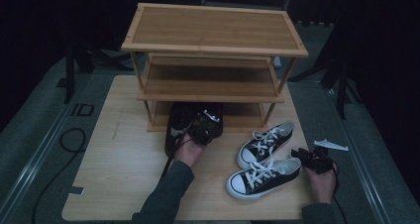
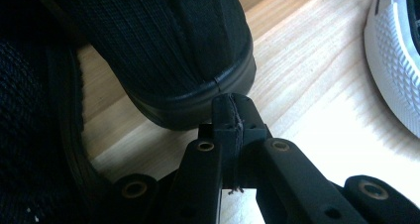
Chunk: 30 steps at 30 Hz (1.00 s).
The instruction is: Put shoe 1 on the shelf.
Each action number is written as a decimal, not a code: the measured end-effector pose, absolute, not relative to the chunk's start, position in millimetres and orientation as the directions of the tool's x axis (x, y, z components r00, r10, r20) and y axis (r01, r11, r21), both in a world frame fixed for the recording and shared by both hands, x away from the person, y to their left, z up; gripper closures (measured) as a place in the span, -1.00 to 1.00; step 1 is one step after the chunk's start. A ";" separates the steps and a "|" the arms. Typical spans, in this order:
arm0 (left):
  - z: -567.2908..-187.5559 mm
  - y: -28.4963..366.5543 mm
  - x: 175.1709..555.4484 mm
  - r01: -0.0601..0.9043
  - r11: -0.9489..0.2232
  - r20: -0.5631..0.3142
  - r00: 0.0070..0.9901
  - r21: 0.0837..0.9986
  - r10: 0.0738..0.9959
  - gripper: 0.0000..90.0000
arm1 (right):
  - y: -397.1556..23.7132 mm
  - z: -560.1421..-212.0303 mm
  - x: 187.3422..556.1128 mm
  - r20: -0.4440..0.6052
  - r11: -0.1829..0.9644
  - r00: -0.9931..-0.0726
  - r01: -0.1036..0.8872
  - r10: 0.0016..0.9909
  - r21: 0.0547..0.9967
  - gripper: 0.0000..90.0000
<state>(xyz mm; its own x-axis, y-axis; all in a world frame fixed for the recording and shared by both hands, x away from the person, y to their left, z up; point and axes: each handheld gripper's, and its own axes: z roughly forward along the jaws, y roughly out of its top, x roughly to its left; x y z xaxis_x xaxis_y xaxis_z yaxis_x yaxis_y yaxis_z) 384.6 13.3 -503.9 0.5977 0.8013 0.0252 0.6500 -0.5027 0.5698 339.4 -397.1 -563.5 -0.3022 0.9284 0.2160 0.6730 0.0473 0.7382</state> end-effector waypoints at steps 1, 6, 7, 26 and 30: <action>-504.1 13.9 383.3 0.647 -0.506 0.024 0.603 0.571 0.798 1.00 | -397.0 -563.5 339.4 0.216 0.047 -0.302 0.673 0.928 0.738 0.27; -504.1 17.9 378.5 0.643 -0.514 0.018 0.615 0.568 0.789 1.00 | -397.0 -563.4 339.4 0.216 0.047 -0.302 0.673 0.929 0.738 0.27; -503.4 18.7 377.8 0.642 -0.518 0.016 0.620 0.566 0.785 1.00 | -397.0 -563.5 339.4 0.216 0.047 -0.302 0.673 0.929 0.738 0.27; -493.1 30.3 352.9 0.609 -0.558 0.010 0.671 0.564 0.741 1.00 | -396.9 -563.4 339.3 0.216 0.047 -0.302 0.674 0.929 0.738 0.27; -493.2 35.3 346.1 0.609 -0.552 0.001 0.671 0.570 0.741 1.00 | -396.9 -563.4 339.3 0.217 0.047 -0.301 0.674 0.929 0.737 0.27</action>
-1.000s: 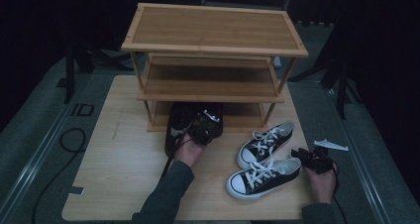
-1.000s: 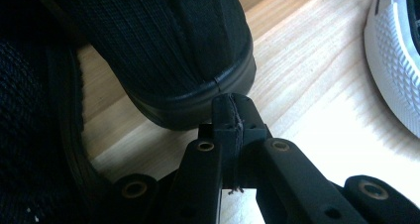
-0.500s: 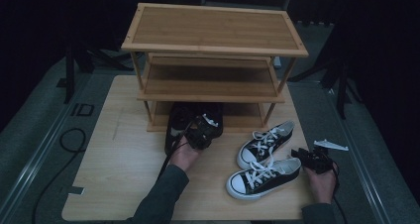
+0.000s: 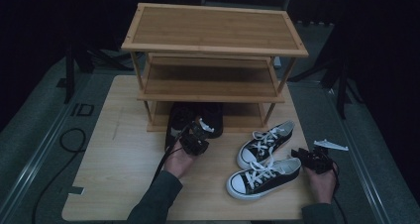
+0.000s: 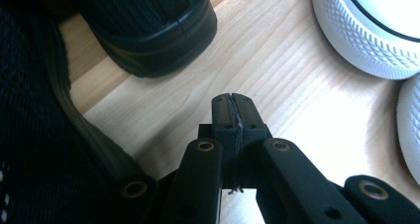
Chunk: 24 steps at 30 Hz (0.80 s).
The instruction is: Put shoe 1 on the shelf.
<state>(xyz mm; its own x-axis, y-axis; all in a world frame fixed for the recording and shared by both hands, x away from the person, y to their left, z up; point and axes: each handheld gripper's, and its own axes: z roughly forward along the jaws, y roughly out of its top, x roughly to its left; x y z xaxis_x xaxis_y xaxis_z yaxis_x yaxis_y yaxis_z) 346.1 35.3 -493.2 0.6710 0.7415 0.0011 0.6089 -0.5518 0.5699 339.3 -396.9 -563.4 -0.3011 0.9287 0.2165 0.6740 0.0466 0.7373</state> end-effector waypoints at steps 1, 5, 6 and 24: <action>-493.3 36.6 344.5 0.608 -0.552 -0.001 0.673 0.570 0.740 1.00 | -396.9 -563.4 339.3 0.216 0.047 -0.301 0.674 0.929 0.737 0.27; -493.0 41.1 337.8 0.604 -0.555 0.003 0.675 0.572 0.738 1.00 | -396.9 -563.4 339.3 0.216 0.047 -0.301 0.674 0.929 0.737 0.27; -493.0 42.5 336.3 0.603 -0.555 0.003 0.676 0.573 0.737 1.00 | -396.9 -563.4 339.3 0.216 0.047 -0.301 0.674 0.929 0.737 0.27; -507.4 76.7 318.0 0.638 -0.536 -0.014 0.650 0.552 0.760 1.00 | -396.9 -563.4 339.3 0.216 0.047 -0.301 0.674 0.929 0.737 0.27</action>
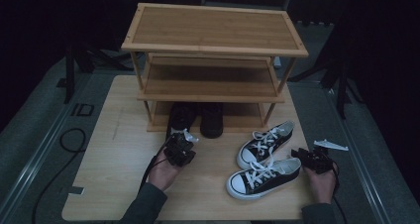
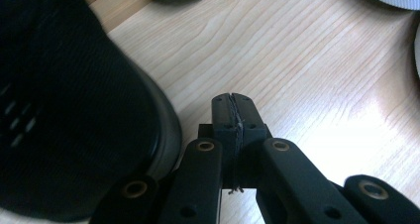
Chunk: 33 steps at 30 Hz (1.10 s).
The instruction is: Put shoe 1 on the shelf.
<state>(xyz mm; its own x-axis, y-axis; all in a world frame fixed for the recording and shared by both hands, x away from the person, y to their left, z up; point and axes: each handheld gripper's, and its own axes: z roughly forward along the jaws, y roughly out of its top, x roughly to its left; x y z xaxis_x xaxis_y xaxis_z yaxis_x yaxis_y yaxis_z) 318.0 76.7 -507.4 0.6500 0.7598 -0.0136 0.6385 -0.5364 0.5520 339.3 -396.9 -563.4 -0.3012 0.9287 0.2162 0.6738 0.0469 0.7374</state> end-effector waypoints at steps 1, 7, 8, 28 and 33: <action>-507.5 79.1 317.2 0.641 -0.532 -0.017 0.647 0.553 0.763 1.00 | -396.9 -563.4 339.3 0.216 0.047 -0.301 0.674 0.929 0.737 0.27; -508.2 93.8 312.6 0.659 -0.507 -0.023 0.622 0.556 0.783 1.00 | -396.9 -563.4 339.3 0.216 0.047 -0.301 0.674 0.929 0.738 0.27; -509.0 97.4 311.5 0.662 -0.502 -0.022 0.616 0.557 0.787 1.00 | -396.9 -563.4 339.3 0.216 0.047 -0.301 0.674 0.929 0.737 0.27; -515.5 127.8 304.5 0.705 -0.467 -0.021 0.563 0.533 0.826 1.00 | -396.8 -563.4 339.0 0.216 0.045 -0.299 0.674 0.929 0.737 0.27; -514.5 130.3 305.5 0.705 -0.463 -0.017 0.559 0.537 0.829 1.00 | -396.7 -563.4 339.0 0.216 0.045 -0.299 0.674 0.930 0.737 0.27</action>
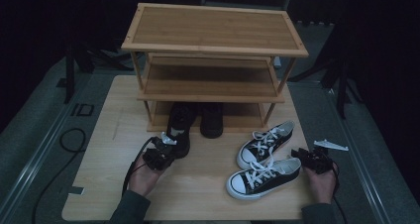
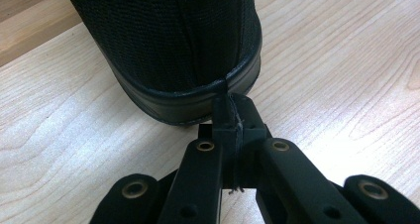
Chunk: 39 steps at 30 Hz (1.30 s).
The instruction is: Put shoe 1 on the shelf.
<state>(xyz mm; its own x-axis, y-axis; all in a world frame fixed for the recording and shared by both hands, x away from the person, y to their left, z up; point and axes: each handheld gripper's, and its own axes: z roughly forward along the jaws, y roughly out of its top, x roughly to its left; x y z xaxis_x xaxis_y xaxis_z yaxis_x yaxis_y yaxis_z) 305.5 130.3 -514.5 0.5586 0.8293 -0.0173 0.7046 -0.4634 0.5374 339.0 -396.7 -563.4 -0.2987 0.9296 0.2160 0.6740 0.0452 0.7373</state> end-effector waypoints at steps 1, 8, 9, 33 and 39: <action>-514.0 131.0 305.6 0.704 -0.461 -0.012 0.555 0.540 0.832 1.00 | -396.7 -563.4 339.0 0.216 0.045 -0.299 0.674 0.930 0.737 0.27; -509.8 133.7 310.8 0.708 -0.437 0.000 0.525 0.555 0.851 1.00 | -396.7 -563.4 339.0 0.215 0.046 -0.299 0.673 0.930 0.738 0.27; -509.5 133.0 311.9 0.708 -0.435 -0.002 0.525 0.556 0.851 1.00 | -396.7 -563.4 339.1 0.215 0.046 -0.299 0.673 0.930 0.738 0.27; -515.6 125.6 335.7 0.719 -0.443 0.000 0.525 0.535 0.851 1.00 | -396.8 -563.4 339.1 0.217 0.045 -0.299 0.674 0.929 0.737 0.27; -528.6 133.0 332.6 0.743 -0.438 -0.006 0.511 0.506 0.860 1.00 | -396.7 -563.4 339.1 0.217 0.045 -0.299 0.674 0.929 0.737 0.27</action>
<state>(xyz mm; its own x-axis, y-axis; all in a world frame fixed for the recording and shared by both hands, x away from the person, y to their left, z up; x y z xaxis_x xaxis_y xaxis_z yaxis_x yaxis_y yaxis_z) 332.6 133.0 -528.6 0.5106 0.8598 -0.0055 0.7429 -0.4379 0.5063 339.1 -396.7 -563.4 -0.2986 0.9295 0.2165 0.6742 0.0448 0.7372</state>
